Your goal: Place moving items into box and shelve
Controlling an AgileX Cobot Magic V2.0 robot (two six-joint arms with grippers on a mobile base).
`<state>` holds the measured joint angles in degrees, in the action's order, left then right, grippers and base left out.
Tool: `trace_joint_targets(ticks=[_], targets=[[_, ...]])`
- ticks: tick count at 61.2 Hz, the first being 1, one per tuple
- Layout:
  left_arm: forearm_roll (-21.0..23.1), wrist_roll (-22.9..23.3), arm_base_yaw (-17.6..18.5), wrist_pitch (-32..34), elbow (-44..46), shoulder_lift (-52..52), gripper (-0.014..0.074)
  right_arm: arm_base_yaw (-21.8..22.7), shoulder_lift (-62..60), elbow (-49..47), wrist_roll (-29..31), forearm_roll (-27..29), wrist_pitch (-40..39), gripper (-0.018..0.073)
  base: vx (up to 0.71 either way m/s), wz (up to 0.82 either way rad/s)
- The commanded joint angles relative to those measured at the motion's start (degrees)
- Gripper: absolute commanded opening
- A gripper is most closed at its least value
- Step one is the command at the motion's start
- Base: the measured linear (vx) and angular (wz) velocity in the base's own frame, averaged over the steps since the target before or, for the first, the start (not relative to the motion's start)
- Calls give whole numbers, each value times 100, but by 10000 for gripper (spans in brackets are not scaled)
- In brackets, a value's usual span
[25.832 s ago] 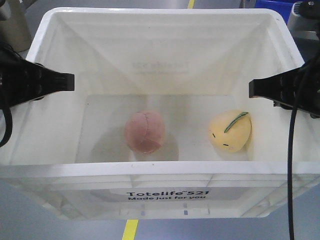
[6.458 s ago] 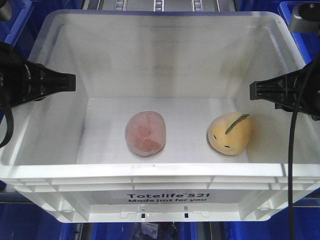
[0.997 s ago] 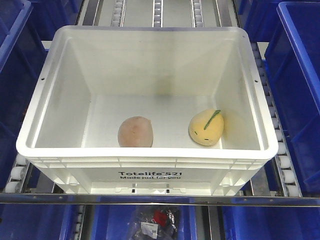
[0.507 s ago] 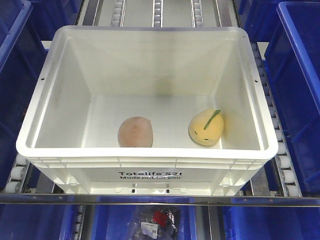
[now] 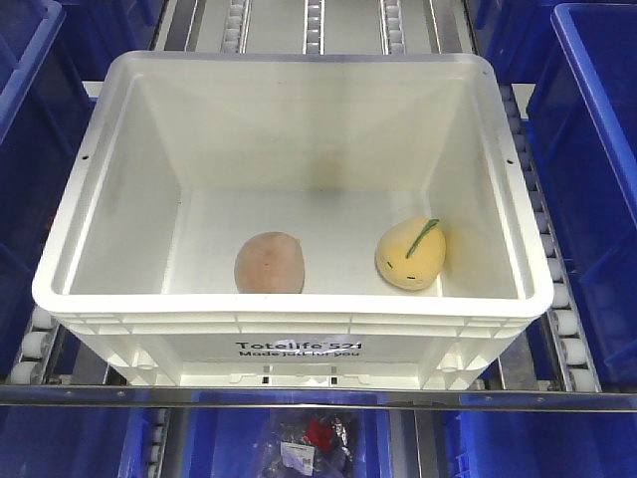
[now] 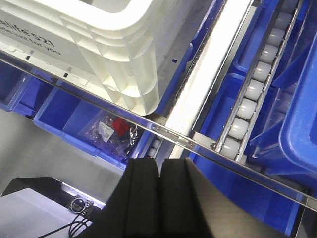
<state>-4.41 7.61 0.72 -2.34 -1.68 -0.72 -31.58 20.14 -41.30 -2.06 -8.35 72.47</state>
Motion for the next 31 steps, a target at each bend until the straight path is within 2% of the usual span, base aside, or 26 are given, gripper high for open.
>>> trace_joint_targets(ticks=[1, 31], targets=[[12, 57, 0, 492, -156, -88, -22, 6, 67, -132, 45, -63, -271, -16, 0, 0], [12, 57, 11, 485, -156, -76, -22, 6, 67, -132, 45, -63, -271, -16, 0, 0]])
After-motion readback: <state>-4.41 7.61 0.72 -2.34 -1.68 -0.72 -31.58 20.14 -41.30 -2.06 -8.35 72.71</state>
